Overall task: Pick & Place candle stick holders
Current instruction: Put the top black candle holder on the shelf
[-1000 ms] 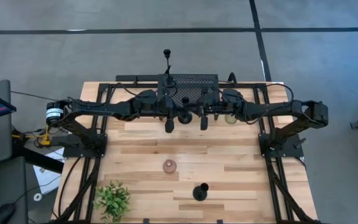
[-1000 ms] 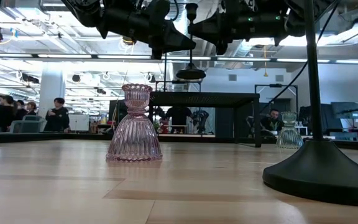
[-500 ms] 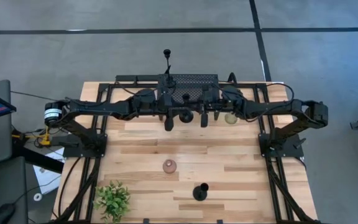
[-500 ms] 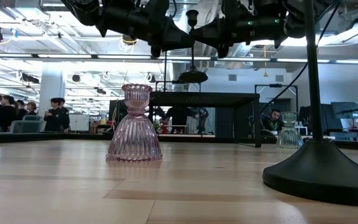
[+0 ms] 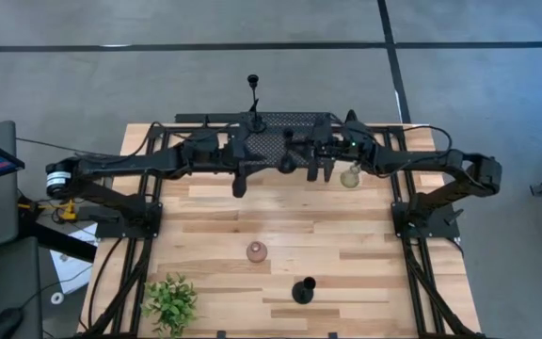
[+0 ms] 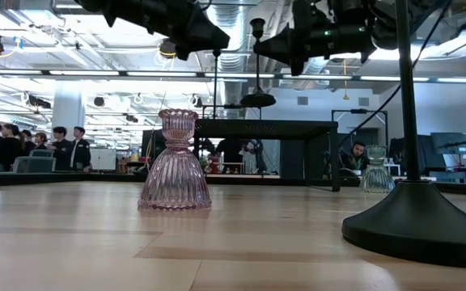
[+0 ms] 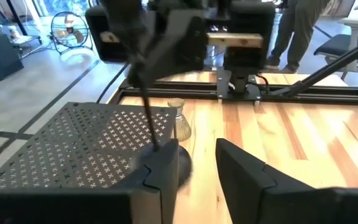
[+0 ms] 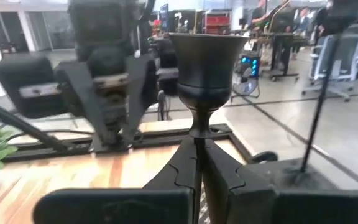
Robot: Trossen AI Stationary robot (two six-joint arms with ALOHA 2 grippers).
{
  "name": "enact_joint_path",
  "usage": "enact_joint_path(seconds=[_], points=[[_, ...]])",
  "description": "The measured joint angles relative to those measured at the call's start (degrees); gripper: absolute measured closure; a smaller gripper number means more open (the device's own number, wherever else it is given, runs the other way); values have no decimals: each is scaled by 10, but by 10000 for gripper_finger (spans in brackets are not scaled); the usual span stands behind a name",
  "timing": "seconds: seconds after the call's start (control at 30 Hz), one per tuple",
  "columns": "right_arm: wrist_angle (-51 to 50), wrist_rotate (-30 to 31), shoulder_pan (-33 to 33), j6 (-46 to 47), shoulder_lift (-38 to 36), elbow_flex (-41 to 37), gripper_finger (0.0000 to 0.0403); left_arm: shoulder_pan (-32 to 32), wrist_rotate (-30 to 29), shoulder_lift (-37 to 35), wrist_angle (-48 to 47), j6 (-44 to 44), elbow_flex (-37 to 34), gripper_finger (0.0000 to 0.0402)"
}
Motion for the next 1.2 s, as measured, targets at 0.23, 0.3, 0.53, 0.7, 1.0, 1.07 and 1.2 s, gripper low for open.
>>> enact_joint_path(seconds=[0.23, 0.3, 0.53, 0.7, 1.0, 1.07, 1.2], points=[[20, -16, -38, -4, 21, 9, 403, -9, 0, -32, 4, 0, -40, 354], [21, -17, -47, -8, 32, 23, 403, -9, 0, -41, 6, 0, -47, 374], [21, -30, -78, -8, 82, 75, 403, -9, -3, -79, 12, 0, -78, 396], [18, -30, -102, -4, 114, 91, 403, -9, -16, -98, 13, 0, -93, 398], [62, -29, -133, 12, 148, 98, 403, -10, -19, -103, 23, 0, -108, 398], [62, -28, -137, 10, 147, 98, 403, -11, -22, -103, 23, 0, -108, 398], [77, -27, -144, 8, 146, 98, 403, -11, -26, -103, 26, 0, -108, 396]])
